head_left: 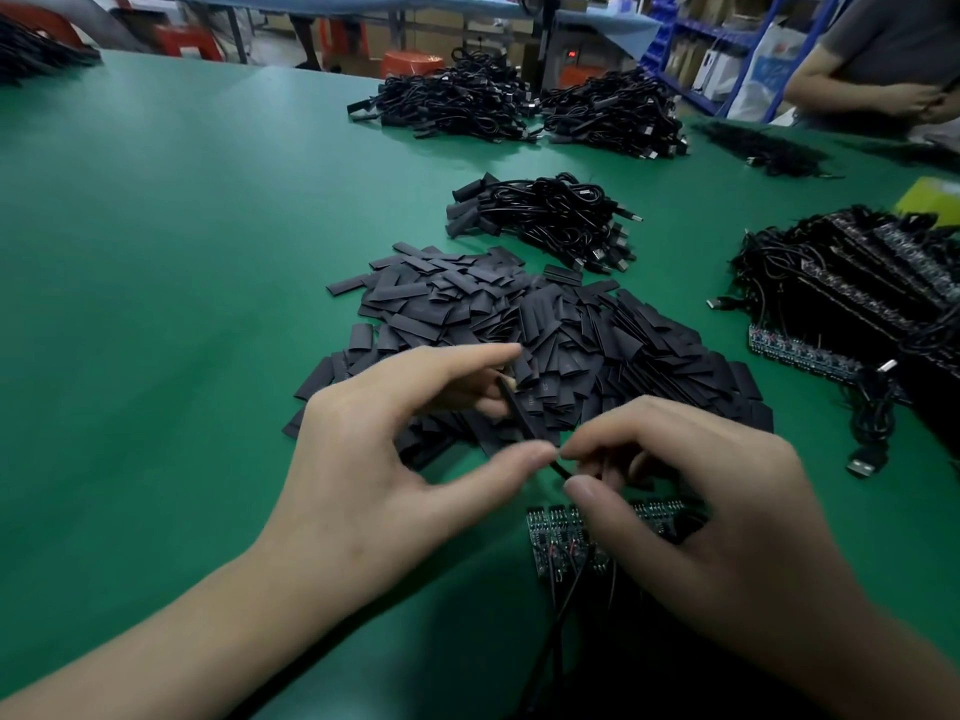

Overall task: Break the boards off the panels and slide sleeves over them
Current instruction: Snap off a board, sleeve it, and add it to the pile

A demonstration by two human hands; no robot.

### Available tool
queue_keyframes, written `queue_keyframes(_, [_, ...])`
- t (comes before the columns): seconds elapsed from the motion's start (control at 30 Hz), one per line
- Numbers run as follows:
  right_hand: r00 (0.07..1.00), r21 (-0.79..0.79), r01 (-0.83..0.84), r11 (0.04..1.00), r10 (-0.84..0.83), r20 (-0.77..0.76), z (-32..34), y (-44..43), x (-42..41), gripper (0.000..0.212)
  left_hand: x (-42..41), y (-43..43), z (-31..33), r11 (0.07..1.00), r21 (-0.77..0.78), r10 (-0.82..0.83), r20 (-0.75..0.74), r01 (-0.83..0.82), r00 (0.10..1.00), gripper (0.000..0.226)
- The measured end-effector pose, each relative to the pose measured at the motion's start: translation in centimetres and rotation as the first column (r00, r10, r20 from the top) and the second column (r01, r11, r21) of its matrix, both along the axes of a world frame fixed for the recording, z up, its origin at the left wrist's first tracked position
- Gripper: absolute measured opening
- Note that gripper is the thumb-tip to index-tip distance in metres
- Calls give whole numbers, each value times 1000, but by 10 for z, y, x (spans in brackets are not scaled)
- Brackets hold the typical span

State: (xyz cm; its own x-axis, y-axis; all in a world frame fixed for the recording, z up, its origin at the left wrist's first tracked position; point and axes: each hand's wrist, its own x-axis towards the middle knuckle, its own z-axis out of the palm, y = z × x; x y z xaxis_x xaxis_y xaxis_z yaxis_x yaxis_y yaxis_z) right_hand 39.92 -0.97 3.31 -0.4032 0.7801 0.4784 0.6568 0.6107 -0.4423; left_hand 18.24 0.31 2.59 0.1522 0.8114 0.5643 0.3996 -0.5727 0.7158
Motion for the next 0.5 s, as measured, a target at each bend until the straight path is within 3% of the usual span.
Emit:
queue_keyframes(0.1, [993,33,-10,999,6,117,1,4,7,16,-2,4,0,995,-81,68,130,-57,989,45])
queue_keyframes(0.23, [992,24,5,1000,-8,128,2,6,9,20,-3,8,-2,984,-150,125,176,-99,976,42])
queue_keyframes(0.33, [990,85,58,995,-68,122,15,12,14,24,-4,10,-5,974,-205,130,182,-92,975,59])
queue_keyframes(0.43, [975,135,151,979,-170,144,42,39,23,19,-4,10,-10,963,-237,136,11,-130,991,83])
queue_keyframes(0.5, [952,146,218,965,-243,187,60,69,24,21,-3,8,-11,977,-161,107,-184,-137,977,73])
